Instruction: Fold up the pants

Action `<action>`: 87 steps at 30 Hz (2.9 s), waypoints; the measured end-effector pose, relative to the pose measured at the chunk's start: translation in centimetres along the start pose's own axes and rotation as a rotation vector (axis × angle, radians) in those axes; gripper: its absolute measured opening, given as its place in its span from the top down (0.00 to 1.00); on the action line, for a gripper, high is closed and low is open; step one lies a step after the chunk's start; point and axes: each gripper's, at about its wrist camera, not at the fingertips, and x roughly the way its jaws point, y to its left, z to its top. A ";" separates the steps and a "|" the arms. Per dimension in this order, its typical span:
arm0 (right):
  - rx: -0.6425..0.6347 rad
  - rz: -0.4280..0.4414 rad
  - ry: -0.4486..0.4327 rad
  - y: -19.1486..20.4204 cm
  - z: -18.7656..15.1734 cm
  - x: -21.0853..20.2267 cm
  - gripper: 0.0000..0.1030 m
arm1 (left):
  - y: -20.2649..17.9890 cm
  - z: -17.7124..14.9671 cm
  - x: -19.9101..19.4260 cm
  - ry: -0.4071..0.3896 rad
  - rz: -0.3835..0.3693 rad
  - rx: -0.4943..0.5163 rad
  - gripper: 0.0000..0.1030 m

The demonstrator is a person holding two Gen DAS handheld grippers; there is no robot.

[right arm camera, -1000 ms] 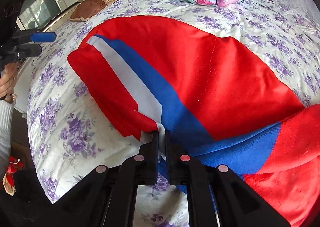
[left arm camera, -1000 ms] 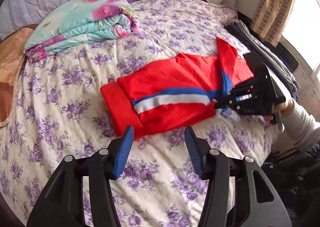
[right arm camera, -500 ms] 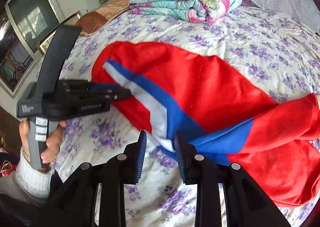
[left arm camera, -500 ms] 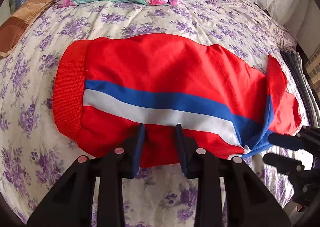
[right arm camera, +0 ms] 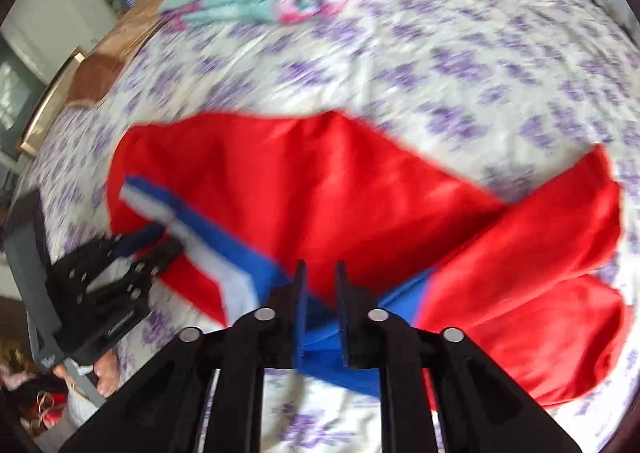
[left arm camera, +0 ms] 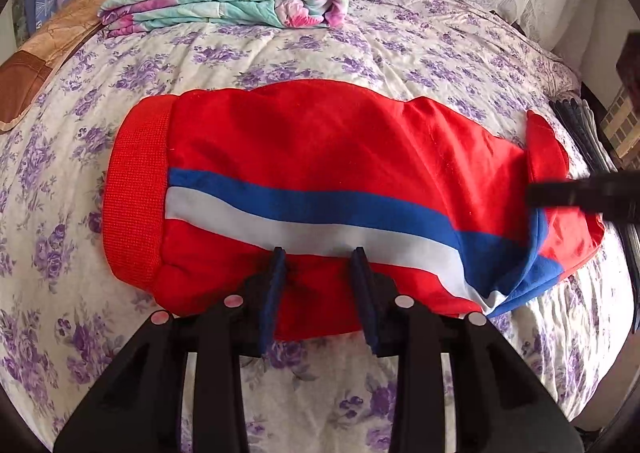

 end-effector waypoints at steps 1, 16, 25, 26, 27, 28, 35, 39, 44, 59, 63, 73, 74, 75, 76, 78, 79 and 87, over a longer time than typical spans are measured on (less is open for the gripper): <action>0.057 -0.064 -0.008 -2.3 1.4 -1.0 0.51 | 0.0 -0.2 0.0 -0.016 0.001 0.004 0.67; 0.440 -0.531 0.266 -19.9 12.1 5.7 0.49 | 0.4 -0.7 -0.3 -0.058 -0.037 -0.006 0.67; 0.488 -0.607 0.383 -22.0 11.5 9.7 0.77 | 0.8 -0.7 -0.3 -0.058 -0.063 -0.020 0.67; 0.479 -0.620 0.390 -22.0 11.3 9.4 0.86 | 0.8 -0.7 -0.3 -0.058 -0.065 -0.021 0.67; 0.483 -0.600 0.385 -22.1 11.0 8.8 0.87 | 0.8 -0.7 -0.3 -0.058 -0.064 -0.020 0.67; 0.491 -0.585 0.377 -22.4 10.6 8.1 0.90 | 0.7 -0.7 -0.3 -0.059 -0.062 -0.019 0.67; 0.542 -0.392 0.157 -23.3 6.5 -0.6 0.96 | 0.7 -0.7 -0.3 -0.061 -0.054 -0.013 0.67; 0.537 -0.286 -0.011 -23.4 0.3 -7.2 0.96 | 0.5 -0.7 -0.4 -0.064 -0.046 -0.006 0.67; 0.634 -0.179 -0.105 -26.3 -11.9 -7.0 0.96 | 0.4 -0.8 -0.5 -0.071 -0.031 0.001 0.67; 0.676 0.080 -0.256 -28.2 -20.6 -2.5 0.67 | -6.2 0.8 -4.5 -0.064 -0.038 0.018 0.67; 0.629 -0.061 -0.251 -27.3 -21.4 -4.8 0.67 | -9.1 1.2 0.1 0.027 -0.030 0.071 0.67; 0.159 0.087 -0.280 -13.5 -7.1 -5.5 0.60 | -10.3 -0.8 1.9 -0.037 0.016 0.167 0.56; 0.108 0.141 -0.256 -11.5 -4.8 -4.4 0.60 | -10.2 -0.8 1.9 -0.037 0.007 0.165 0.56; 0.064 0.183 -0.225 -9.5 -2.4 -3.0 0.60 | -10.0 -0.7 1.9 -0.036 -0.006 0.159 0.55; 0.022 0.204 -0.191 -7.7 -0.3 -1.7 0.60 | -9.7 -0.7 1.8 -0.033 -0.024 0.148 0.55; -0.027 0.211 -0.128 -4.6 3.5 1.0 0.60 | -9.1 -0.5 1.9 -0.028 -0.061 0.124 0.55; -0.043 0.206 -0.099 -3.6 5.0 2.2 0.60 | -8.9 -0.5 1.9 -0.027 -0.075 0.116 0.55; -0.101 0.222 0.071 -0.7 8.8 8.0 0.60 | -8.6 -0.5 1.9 -0.021 -0.105 0.110 0.54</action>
